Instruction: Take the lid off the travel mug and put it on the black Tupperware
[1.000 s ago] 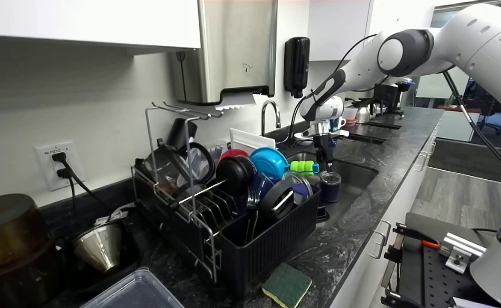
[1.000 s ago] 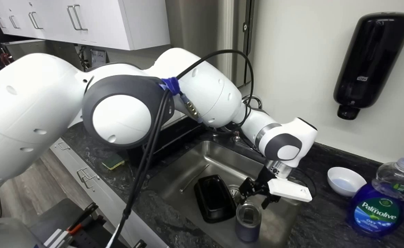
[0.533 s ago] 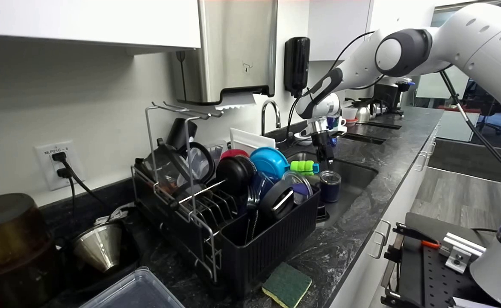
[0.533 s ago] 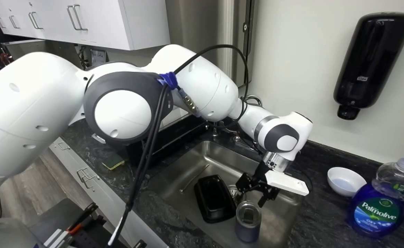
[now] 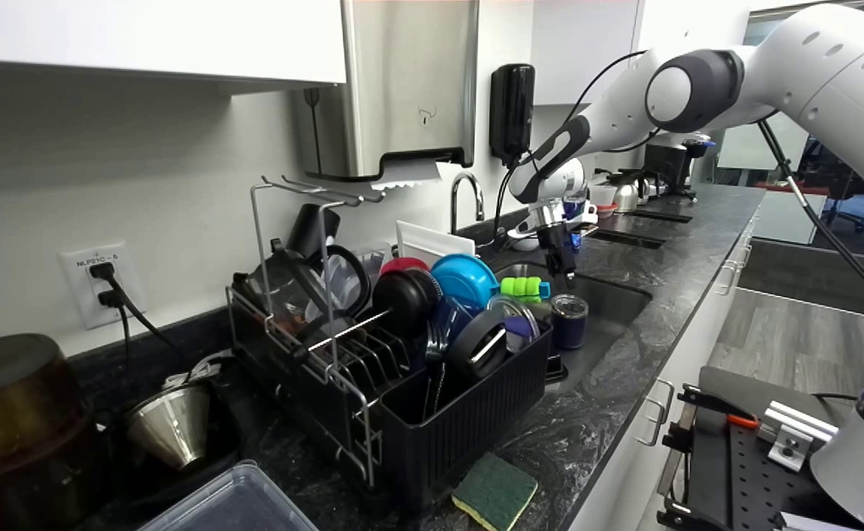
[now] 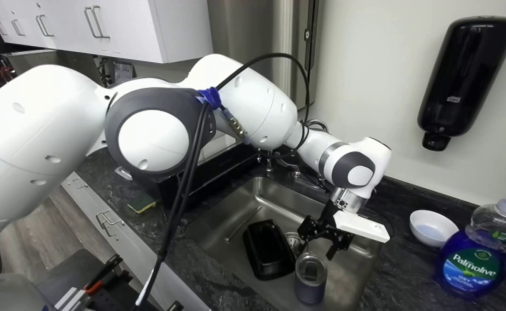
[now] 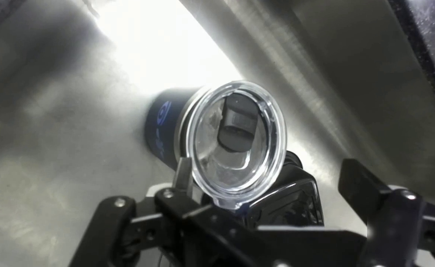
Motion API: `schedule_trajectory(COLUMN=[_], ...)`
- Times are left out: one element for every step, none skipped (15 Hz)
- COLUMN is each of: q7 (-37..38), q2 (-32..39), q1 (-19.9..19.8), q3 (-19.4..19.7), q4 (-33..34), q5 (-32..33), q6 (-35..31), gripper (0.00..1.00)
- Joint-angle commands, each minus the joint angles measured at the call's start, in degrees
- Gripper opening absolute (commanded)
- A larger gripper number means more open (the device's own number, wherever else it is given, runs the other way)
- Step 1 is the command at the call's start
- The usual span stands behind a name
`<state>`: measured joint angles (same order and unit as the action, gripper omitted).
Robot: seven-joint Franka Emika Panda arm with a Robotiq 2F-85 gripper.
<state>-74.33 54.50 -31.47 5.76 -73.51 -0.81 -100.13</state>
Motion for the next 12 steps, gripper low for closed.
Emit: schedule_trajectory(q7=[1.2, 1.5, 1.6, 1.7, 2.0, 2.1, 2.2, 2.3, 2.2, 2.4, 2.2, 2.0], q2=[-0.1, 0.0, 0.2, 0.3, 0.6, 0.7, 0.9, 1.1, 1.3, 1.6, 1.5, 1.4], q1=[-0.2, -0.2, -0.2, -0.3, -0.3, -0.3, -0.4, -0.4, -0.5, -0.4, -0.4, -0.4], q3=[0.1, 0.1, 0.0, 0.0, 0.0, 0.0, 0.0, 0.1, 0.0, 0.0, 0.0, -0.1], q4=[-0.7, -0.7, -0.8, -1.0, -1.0, -1.2, -1.3, -1.5, -1.7, -1.8, -2.3, -2.7], q5=[-1.1, -1.0, -1.1, -1.1, -1.0, -1.0, -1.0, -0.9, -0.9, -0.9, -0.7, -0.7], q6=[-3.8, -4.3, -4.9, -5.4, -5.6, -5.7, -5.8, -5.9, -5.7, -5.8, -5.7, -5.7], gripper=[1.0, 1.0, 1.0, 1.0, 1.0, 1.0, 1.0, 1.0, 1.0, 1.0, 1.0, 1.0])
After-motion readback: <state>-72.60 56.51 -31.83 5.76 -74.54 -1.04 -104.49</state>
